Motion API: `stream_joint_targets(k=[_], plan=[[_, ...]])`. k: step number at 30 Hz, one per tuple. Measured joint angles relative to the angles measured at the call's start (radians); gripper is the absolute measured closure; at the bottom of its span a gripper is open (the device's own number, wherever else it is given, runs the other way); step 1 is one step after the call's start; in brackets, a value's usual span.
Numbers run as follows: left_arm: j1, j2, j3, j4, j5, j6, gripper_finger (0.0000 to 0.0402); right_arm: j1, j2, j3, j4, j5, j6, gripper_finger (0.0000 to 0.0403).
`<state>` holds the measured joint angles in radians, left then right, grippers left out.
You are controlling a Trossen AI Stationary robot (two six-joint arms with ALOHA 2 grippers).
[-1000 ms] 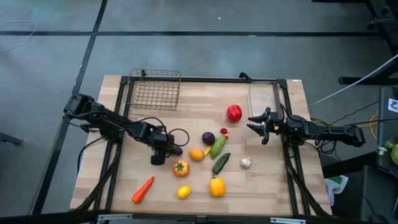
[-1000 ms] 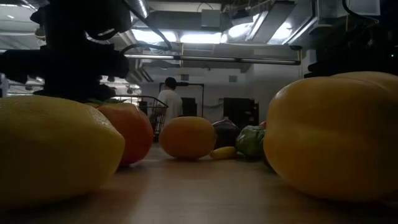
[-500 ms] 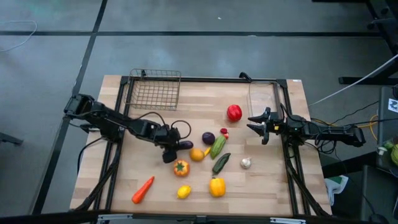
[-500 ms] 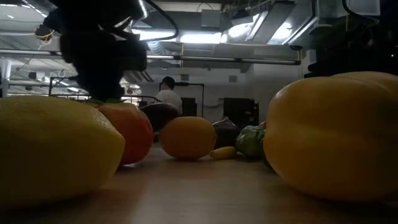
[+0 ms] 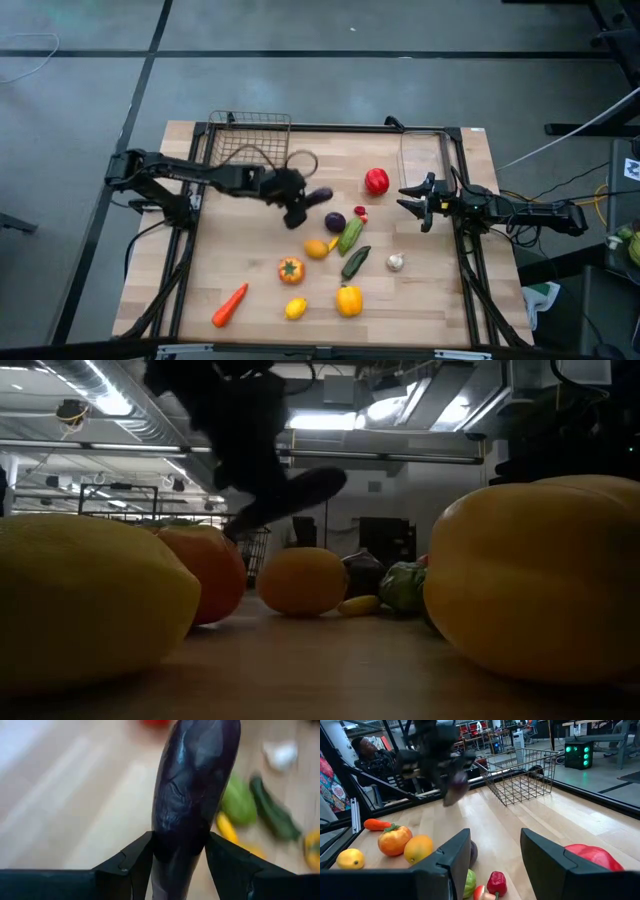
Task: Sort produce into baskets
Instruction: Put the violet eggplant into the silver wire basket
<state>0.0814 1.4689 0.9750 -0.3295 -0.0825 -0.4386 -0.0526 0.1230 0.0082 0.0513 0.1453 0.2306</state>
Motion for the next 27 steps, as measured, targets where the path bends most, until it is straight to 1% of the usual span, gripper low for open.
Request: stream_joint_targets(k=[6,11,18,23,27], plan=[[0.134,-0.001,0.124,-0.004,0.000,0.000,0.0229,0.000,0.000,0.000,0.000,0.000,0.000,0.0230],[0.263,-0.001,0.188,-0.007,0.000,0.000,0.0229,0.000,0.000,0.000,0.000,0.000,0.000,0.0230],[0.438,-0.001,0.200,-0.030,0.000,-0.010,0.0229,0.000,0.000,0.000,0.000,0.000,0.000,0.0230],[0.536,-0.001,0.200,-0.125,0.000,-0.054,0.0229,0.000,0.000,0.000,0.000,0.000,0.000,0.0230],[0.586,-0.001,0.200,-0.208,0.000,-0.088,0.0229,0.000,0.000,0.000,0.000,0.000,0.000,0.0230]])
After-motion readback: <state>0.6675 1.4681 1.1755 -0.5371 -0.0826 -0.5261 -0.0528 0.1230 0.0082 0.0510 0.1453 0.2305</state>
